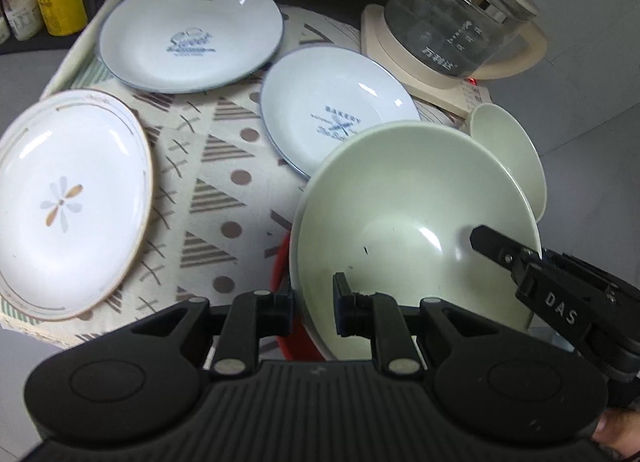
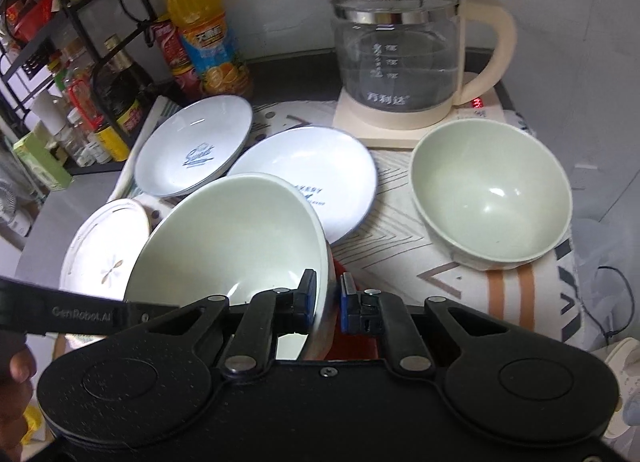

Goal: Organize plates and bowls
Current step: 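Lower the large pale green bowl into the red bowl with both grippers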

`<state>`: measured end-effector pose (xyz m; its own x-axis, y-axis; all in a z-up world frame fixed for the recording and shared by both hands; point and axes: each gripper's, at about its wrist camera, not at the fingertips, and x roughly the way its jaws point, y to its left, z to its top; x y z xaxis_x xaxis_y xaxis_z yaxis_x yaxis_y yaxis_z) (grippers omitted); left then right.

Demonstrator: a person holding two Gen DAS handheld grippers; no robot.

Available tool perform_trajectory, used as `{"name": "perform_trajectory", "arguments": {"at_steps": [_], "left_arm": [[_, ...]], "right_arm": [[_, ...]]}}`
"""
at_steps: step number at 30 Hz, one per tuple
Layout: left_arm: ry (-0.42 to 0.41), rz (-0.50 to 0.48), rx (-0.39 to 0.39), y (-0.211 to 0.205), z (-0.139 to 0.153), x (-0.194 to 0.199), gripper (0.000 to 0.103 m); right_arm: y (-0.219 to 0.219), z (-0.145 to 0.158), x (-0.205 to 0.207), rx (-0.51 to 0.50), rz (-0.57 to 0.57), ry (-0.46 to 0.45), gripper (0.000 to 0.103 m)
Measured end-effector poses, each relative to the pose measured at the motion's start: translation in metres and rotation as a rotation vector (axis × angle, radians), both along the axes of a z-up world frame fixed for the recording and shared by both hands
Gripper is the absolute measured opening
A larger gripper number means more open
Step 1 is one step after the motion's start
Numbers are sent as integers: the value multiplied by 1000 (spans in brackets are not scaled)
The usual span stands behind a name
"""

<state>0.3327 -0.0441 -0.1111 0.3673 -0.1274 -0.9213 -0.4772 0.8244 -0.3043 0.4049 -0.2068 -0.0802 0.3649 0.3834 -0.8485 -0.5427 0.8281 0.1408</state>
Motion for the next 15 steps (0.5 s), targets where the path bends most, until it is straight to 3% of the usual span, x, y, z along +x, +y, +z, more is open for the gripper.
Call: {"name": "perform_trajectory", "arguments": {"at_steps": [8, 15], "left_arm": [[27, -57, -37, -14, -15, 7, 16], [54, -95, -45, -18, -27, 9, 16]], "right_arm": [[-6, 2, 2, -29, -42, -37, 10], [0, -6, 0, -74, -12, -79, 8]]}}
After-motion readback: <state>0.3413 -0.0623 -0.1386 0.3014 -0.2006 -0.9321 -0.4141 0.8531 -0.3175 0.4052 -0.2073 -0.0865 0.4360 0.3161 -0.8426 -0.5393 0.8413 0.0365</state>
